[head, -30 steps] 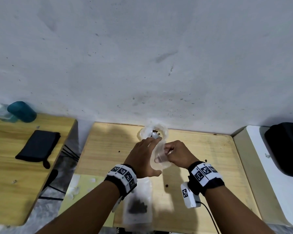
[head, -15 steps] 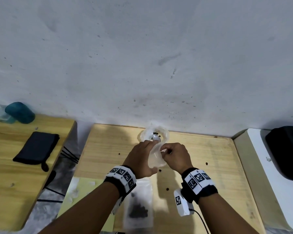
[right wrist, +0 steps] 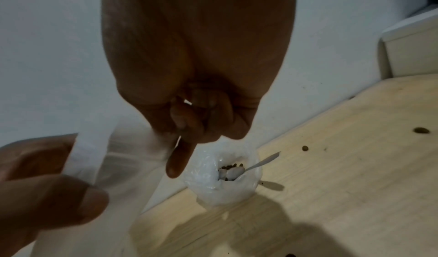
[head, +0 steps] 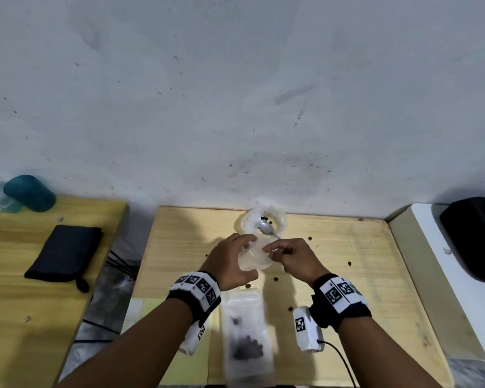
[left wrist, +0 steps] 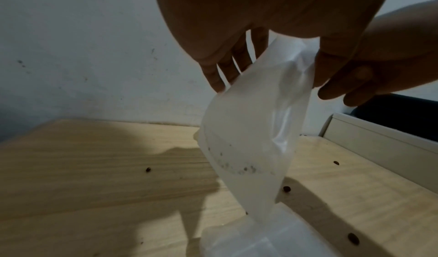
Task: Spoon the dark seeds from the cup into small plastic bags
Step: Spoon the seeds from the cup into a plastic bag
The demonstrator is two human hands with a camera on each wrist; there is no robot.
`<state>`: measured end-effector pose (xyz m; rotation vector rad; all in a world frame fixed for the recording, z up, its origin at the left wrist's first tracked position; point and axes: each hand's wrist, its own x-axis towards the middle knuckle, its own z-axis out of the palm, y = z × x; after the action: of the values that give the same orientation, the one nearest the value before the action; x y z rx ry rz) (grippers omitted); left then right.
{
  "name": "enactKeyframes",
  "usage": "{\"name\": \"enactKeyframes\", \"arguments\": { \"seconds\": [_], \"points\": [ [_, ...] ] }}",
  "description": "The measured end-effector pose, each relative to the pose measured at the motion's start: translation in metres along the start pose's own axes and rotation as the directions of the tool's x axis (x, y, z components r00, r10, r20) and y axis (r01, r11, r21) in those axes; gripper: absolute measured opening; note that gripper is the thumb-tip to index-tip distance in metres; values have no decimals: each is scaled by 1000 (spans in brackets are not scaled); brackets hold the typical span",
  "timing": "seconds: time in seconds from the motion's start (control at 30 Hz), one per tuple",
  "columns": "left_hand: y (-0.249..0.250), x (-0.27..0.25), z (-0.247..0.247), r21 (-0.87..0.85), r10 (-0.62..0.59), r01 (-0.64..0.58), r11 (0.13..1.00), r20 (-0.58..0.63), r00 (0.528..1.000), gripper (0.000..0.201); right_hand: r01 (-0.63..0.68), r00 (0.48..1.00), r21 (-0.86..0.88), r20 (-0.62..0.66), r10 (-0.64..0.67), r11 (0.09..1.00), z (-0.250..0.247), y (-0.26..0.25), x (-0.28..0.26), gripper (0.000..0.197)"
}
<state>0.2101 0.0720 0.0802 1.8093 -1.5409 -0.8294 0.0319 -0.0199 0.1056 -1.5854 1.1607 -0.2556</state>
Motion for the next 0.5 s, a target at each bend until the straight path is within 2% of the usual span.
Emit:
{"name": "enactKeyframes", "arguments": {
  "seconds": [0.07,0.13,0.23,0.3,0.43,0.5],
  "points": [
    [-4,2,-3,-23,-53,53,998,9,999,72,-32,999,61,-21,33,998,-2,4,1,25],
    [-8,7,-4,-70,-158,160,985,24,987,71,-53,989,106,-132,67,993,-5,12,4,27],
    [-12,20,-4,-158,-313,315,936,36,949,69,-69,938,56,-337,84,996,-14,31,13,20],
    [-15,31,-2,-182,-371,375,909,56,927,70,-126,911,1,-396,116,992,-24,41,19,16],
    [-17,53,4,-181,-452,462,868,93,887,81,-311,910,-186,-342,236,932,-37,54,38,44],
    [-18,63,9,-175,-466,480,860,113,877,78,-388,910,-301,-276,311,871,-40,63,50,57]
  ]
}}
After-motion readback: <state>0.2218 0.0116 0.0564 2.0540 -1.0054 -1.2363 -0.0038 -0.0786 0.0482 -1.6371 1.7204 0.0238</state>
